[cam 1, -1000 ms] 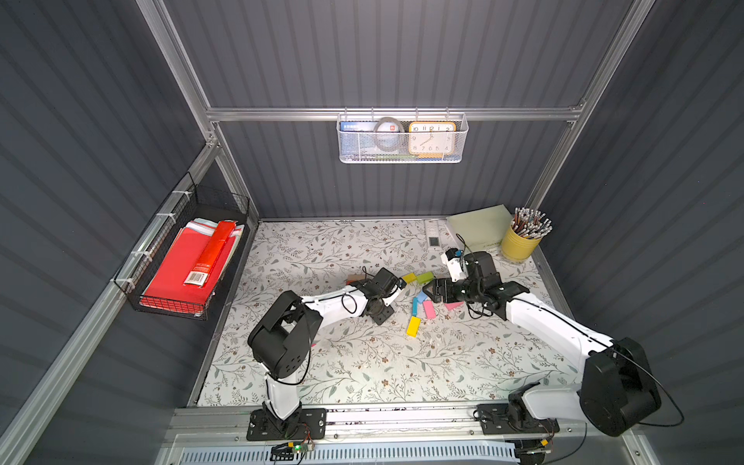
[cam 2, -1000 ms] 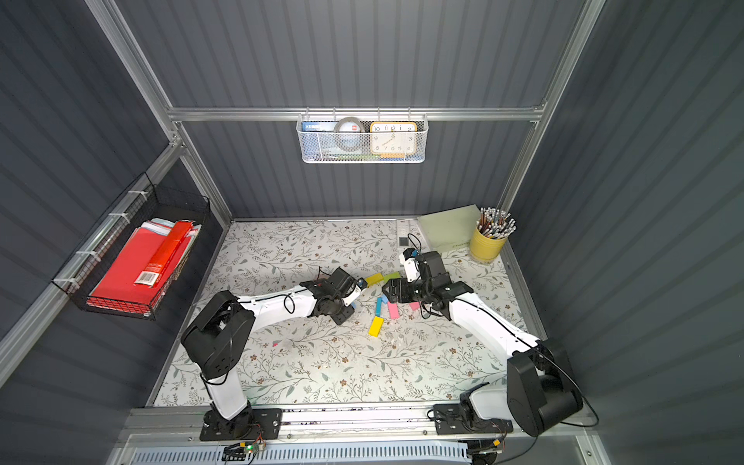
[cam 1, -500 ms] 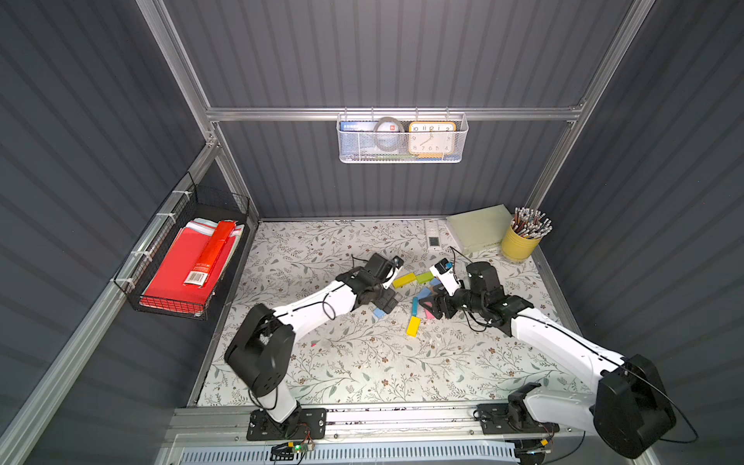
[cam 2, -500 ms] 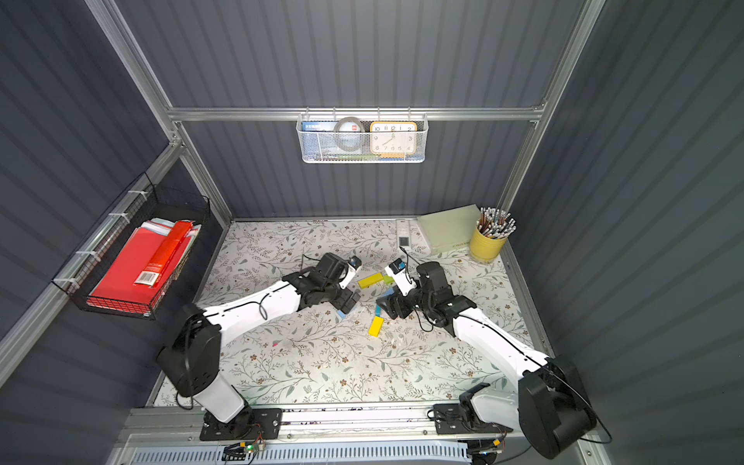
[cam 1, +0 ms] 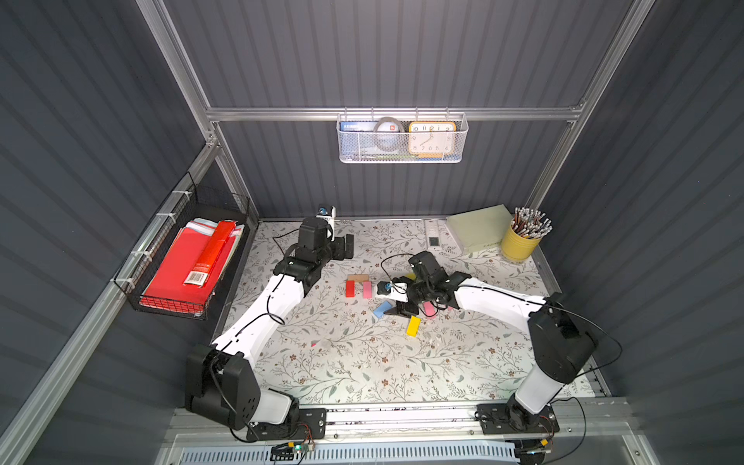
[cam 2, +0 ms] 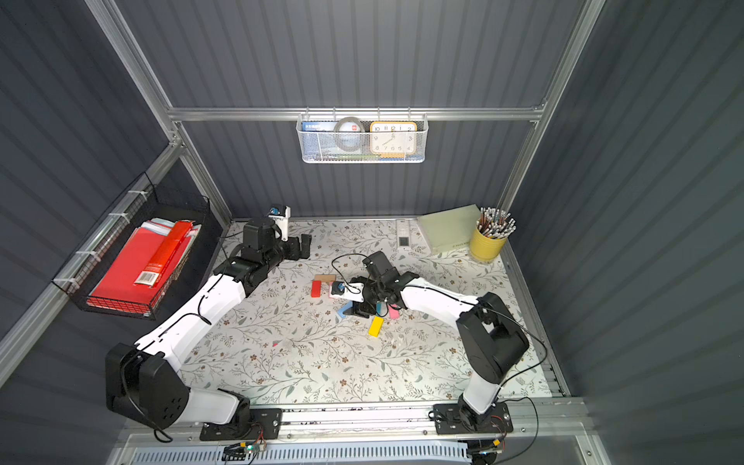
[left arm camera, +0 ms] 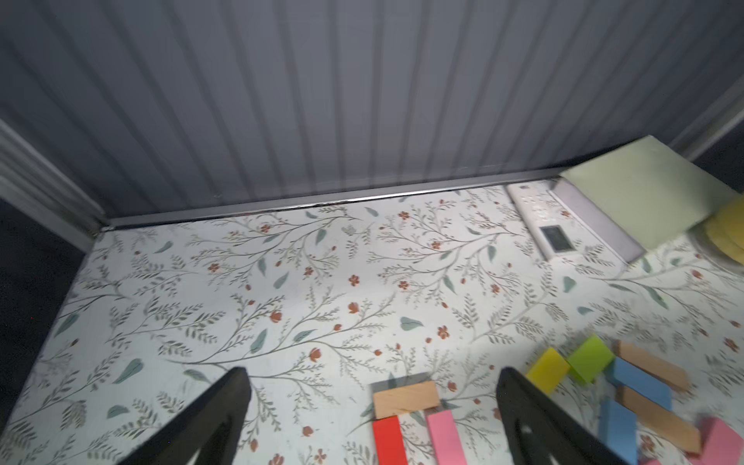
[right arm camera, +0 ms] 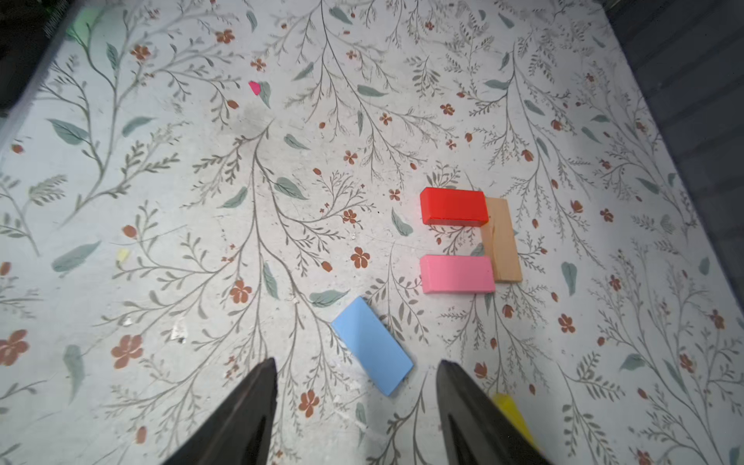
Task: Assemble the number 8 with building blocks
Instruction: Assemble the building block at the center of the board.
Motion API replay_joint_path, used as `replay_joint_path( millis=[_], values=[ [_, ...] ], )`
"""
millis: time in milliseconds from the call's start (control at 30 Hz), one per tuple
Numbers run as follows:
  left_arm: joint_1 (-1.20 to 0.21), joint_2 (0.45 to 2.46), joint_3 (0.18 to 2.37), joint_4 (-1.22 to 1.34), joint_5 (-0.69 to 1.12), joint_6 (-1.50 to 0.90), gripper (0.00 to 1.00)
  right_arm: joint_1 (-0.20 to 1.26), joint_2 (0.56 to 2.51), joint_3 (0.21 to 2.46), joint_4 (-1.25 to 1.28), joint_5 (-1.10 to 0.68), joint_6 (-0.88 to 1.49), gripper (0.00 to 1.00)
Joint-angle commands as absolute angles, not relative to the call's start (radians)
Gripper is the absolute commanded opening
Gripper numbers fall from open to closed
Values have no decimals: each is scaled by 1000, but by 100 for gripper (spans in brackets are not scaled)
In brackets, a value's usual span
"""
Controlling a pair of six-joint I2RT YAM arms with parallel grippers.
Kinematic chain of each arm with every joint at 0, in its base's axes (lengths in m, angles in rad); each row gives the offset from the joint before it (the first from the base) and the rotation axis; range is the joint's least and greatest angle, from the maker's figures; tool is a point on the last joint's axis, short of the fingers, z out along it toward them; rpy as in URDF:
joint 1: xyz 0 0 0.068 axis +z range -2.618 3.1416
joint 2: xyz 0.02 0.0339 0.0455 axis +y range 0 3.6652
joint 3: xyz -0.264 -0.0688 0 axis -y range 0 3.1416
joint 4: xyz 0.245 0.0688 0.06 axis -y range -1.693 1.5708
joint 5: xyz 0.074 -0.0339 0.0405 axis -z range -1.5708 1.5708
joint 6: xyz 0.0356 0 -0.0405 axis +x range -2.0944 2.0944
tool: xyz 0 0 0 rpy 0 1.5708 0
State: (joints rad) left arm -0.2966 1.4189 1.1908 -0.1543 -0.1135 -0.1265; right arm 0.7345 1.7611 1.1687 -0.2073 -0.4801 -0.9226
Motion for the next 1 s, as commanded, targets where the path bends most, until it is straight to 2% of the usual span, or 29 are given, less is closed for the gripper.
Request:
replay_joint_path(
  millis=[0,200,433,733,867,967],
  values=[
    [-278,1406,1158,-120,-123,-157,99,741,1819,1203,-291,-422,-1024,67],
    [-270,1422,1117,-86,-132,-131,99,743,1912,1249,-341,-398,-1065,68],
    [-268,1430,1099,-67,-133,-115,99,742,1947,1246,-242,-376,-1045,69],
    [-267,1433,1068,-51,-129,-107,99,735,2028,1304,-273,-384,-1057,69],
    [-267,1434,1063,-46,-132,-107,99,733,2050,1323,-302,-401,-1054,64],
    [-267,1435,1062,-45,-131,-106,99,730,2061,1324,-316,-413,-1052,56]
  ],
)
